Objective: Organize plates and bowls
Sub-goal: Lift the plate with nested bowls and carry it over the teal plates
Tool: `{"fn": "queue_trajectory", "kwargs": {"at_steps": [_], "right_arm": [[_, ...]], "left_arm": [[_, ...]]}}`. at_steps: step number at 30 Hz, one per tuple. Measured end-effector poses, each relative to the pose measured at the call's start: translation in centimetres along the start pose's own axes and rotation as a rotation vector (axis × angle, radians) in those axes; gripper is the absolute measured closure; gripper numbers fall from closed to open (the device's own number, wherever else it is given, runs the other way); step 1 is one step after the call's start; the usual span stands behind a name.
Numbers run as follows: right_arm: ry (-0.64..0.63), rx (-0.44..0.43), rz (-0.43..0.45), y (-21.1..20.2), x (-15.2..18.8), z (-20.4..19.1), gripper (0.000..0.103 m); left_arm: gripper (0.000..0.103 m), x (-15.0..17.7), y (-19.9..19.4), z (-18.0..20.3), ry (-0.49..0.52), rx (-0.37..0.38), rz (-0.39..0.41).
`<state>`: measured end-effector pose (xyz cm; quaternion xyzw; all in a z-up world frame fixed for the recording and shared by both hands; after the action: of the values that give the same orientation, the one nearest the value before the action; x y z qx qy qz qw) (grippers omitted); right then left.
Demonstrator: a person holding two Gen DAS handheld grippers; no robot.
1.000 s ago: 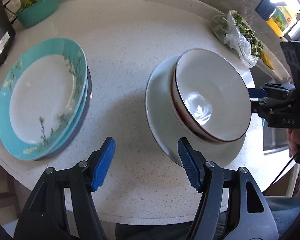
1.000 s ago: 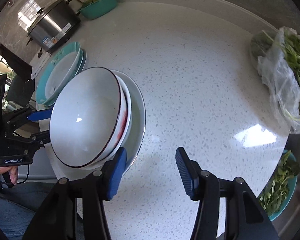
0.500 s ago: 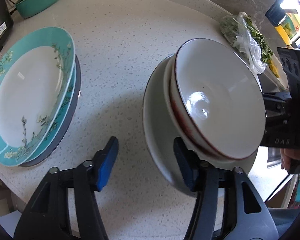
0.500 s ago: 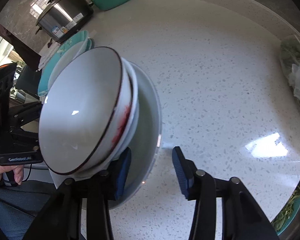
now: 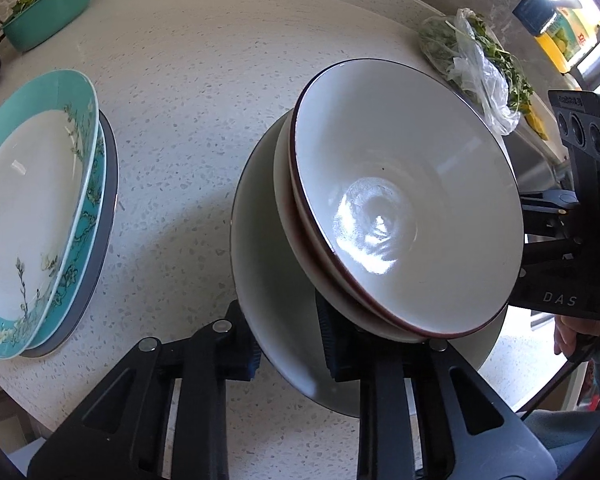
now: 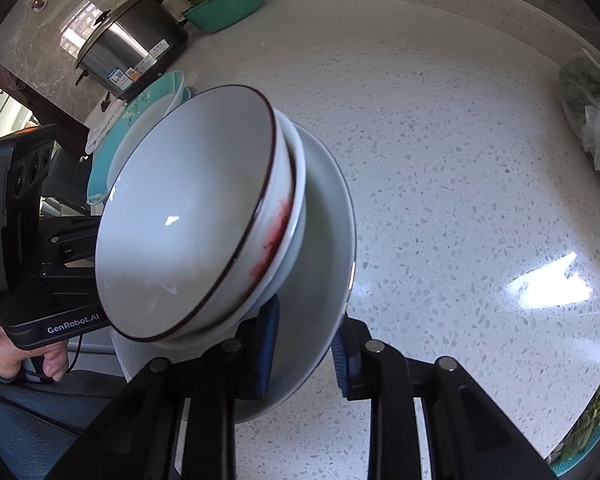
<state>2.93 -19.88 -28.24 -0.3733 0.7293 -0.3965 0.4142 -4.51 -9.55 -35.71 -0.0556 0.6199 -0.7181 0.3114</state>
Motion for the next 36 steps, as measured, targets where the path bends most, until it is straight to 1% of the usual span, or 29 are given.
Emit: {"fn": "queue_trajectory", "kwargs": {"at_steps": [9,15,26,31,36], "right_arm": [[0.050,0.018,0.016,-0.6,0.9,0.4,0.077],[0.082,0.024,0.034,-2.1,1.4,0.3,0.077],[0.069,0.039,0.088,-7.3,0.0,-1.8,0.077],[0.079,0.064,0.103,-8.5,-1.1,-3.3,0.077],[0.080,0.086,0.117,-9.5,-2.8,-5.7,0.078]], "left_arm": [[0.084,-0.1,-0.3,0.6,0.034,-0.005,0.002],[0.086,-0.5,-1.8,1.4,0.049,0.003,0.017],[0.086,-1.8,-7.9,2.7,0.080,0.030,0.047],[0.085,-2.5,-10.7,1.8,0.120,0.053,0.063],[0.085,-3.8,-14.1,0.8,0.137,0.071,0.088]]}}
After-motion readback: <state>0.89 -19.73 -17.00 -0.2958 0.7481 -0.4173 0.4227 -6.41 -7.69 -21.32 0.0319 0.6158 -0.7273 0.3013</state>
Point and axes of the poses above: each gripper's, at about its wrist camera, not at the fingertips, and y roughly the way its jaws point, z to its right, x to its underside, the point moved 4 cm from there along y, roughly the way its jaws point
